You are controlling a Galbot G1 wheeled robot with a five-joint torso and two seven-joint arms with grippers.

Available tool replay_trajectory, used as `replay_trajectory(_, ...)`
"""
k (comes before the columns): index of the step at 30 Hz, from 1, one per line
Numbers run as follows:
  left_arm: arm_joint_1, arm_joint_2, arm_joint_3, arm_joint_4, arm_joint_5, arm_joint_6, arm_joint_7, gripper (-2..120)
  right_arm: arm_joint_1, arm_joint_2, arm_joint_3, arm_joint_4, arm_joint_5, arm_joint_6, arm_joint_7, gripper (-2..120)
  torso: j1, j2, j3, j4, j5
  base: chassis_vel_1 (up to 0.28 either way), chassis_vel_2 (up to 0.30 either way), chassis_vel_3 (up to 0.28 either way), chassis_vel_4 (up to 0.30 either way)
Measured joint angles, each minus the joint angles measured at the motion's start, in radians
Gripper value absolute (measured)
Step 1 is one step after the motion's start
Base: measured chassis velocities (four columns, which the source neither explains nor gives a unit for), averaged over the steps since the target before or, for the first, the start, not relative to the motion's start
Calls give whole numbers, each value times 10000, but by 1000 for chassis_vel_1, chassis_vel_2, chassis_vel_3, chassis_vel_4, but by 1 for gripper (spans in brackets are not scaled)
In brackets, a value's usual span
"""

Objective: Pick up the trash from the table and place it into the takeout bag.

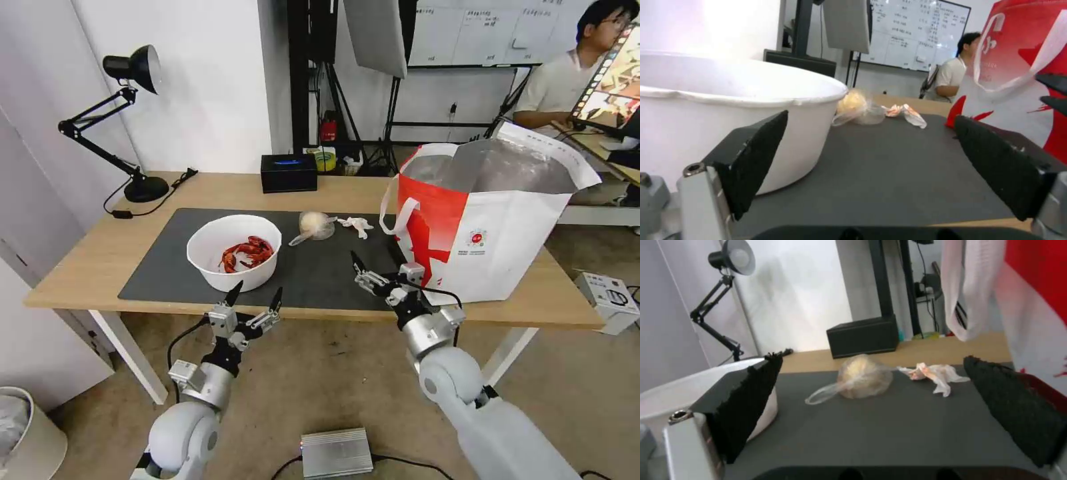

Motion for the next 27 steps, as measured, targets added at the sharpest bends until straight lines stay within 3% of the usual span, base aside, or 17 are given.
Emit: replay_trajectory(27,269,10,-208,-95,629,118,-366,100,-2571,740,1537,1171,-2339,952,-497,100,0,0,1,1,-1,0,0,0,0)
